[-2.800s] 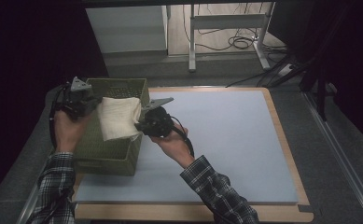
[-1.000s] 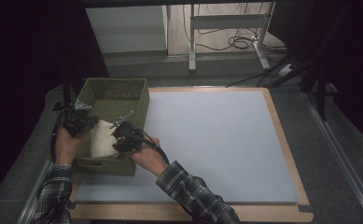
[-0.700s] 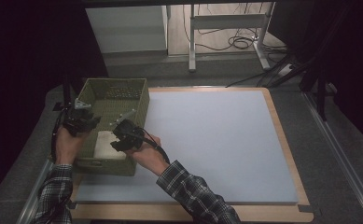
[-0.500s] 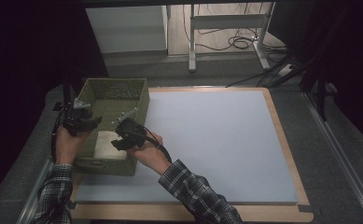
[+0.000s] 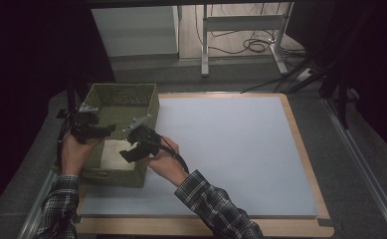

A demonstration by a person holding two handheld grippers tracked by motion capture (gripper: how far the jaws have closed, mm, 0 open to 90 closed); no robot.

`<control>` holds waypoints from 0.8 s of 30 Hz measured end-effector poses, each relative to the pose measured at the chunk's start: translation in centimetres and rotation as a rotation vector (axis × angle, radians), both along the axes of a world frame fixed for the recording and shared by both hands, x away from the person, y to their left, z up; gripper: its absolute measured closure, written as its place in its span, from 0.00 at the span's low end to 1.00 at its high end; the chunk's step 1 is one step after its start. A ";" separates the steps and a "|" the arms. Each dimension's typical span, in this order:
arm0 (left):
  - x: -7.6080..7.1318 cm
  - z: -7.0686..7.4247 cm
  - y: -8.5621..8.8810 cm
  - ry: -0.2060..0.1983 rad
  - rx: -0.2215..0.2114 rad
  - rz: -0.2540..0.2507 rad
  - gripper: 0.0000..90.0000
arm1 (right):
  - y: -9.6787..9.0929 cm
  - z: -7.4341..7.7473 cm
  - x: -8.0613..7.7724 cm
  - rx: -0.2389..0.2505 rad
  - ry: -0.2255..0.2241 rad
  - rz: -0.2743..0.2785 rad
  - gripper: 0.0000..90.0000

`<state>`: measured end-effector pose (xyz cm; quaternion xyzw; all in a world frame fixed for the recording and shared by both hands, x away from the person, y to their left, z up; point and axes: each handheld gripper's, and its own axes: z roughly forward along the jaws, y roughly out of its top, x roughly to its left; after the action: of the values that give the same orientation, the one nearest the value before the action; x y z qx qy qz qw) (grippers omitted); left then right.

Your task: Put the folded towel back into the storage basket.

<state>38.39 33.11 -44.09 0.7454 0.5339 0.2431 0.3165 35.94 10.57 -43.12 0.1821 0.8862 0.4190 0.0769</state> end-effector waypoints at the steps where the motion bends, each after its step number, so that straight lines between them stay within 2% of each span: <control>1: 0.0 0.0 -0.1 0.002 -0.012 -0.004 0.28 | -0.1 0.0 0.0 0.000 -0.007 0.001 0.32; 7: 0.1 0.2 -0.2 0.002 -0.053 -0.011 0.22 | -0.9 0.2 -0.1 0.001 -0.034 -0.001 0.29; 13: 0.0 0.5 -0.8 -0.005 -0.090 -0.048 0.16 | -2.2 0.5 0.1 0.000 -0.045 0.000 0.24; 24: 0.1 0.9 -2.5 -0.002 -0.105 -0.103 0.09 | -4.1 0.6 0.1 0.003 -0.048 -0.009 0.15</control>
<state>38.47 30.64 -43.22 0.7541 0.5065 0.1987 0.3679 35.99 6.46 -42.50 0.1760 0.8826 0.4242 0.1000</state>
